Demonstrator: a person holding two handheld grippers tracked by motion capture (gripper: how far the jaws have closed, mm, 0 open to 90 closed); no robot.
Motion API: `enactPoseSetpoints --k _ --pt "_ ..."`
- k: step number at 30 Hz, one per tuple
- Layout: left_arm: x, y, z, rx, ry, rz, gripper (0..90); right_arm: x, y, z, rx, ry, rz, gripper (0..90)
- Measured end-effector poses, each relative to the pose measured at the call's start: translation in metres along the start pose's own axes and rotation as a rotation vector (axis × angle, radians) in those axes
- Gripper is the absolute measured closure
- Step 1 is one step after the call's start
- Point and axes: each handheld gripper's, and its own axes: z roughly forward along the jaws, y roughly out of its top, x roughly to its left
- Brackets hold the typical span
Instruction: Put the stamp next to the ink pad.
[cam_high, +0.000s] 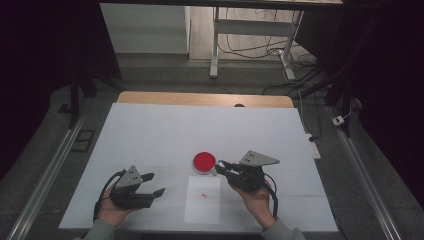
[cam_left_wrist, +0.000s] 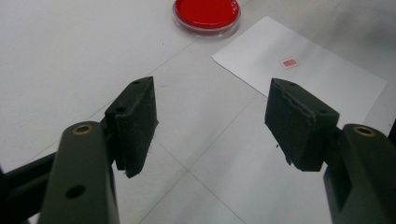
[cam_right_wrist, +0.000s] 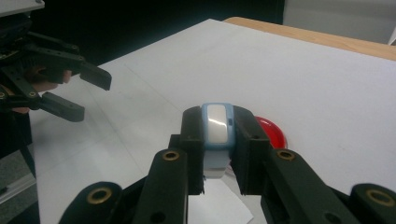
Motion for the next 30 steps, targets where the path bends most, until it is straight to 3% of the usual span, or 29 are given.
enactPoseSetpoints --k 30 --pt "0.003 -0.005 -0.002 0.006 0.013 -0.010 33.9 -0.032 -0.006 0.010 0.066 -0.082 -0.030 75.0"
